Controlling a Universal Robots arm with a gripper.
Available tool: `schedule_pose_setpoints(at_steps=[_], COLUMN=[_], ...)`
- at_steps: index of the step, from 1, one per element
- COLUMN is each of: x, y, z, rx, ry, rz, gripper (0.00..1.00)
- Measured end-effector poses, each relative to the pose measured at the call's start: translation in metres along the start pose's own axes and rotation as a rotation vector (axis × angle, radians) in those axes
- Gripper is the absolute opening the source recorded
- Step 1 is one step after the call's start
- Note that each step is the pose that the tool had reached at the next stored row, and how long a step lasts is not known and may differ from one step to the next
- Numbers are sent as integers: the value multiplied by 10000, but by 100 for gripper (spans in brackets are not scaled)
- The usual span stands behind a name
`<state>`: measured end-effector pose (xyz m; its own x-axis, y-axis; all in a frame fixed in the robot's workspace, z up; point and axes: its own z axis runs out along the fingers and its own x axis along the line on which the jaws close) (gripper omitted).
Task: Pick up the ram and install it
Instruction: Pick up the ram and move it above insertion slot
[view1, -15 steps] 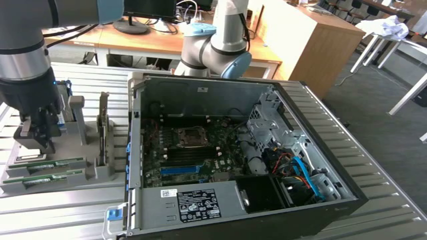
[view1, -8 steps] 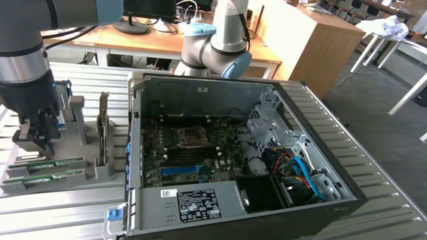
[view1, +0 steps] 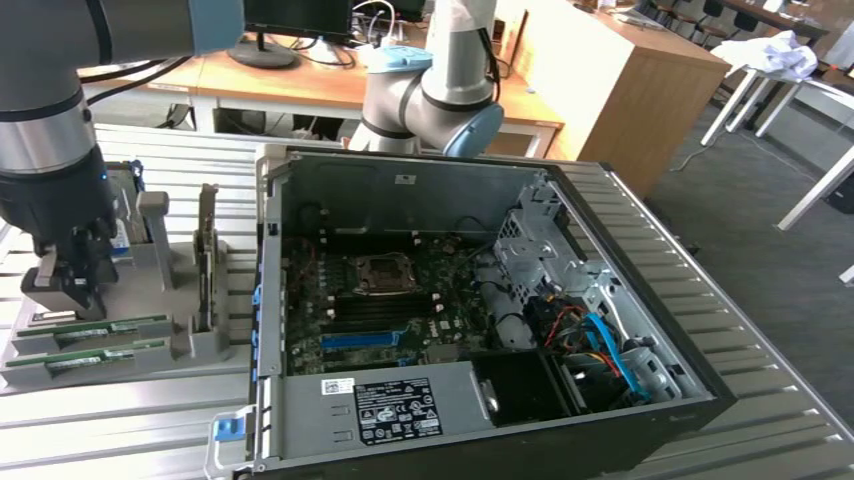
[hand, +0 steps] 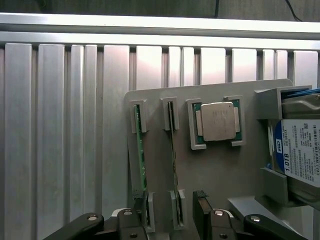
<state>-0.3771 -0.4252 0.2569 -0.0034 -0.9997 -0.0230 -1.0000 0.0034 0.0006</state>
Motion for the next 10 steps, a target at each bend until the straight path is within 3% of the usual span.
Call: schedule_pose_setpoints(at_steps=[6,10], x=[22,30], y=[2,4], z=[13,19], rx=[-11,-12], ry=[1,2], rz=[-475,-519], gripper=[50,50])
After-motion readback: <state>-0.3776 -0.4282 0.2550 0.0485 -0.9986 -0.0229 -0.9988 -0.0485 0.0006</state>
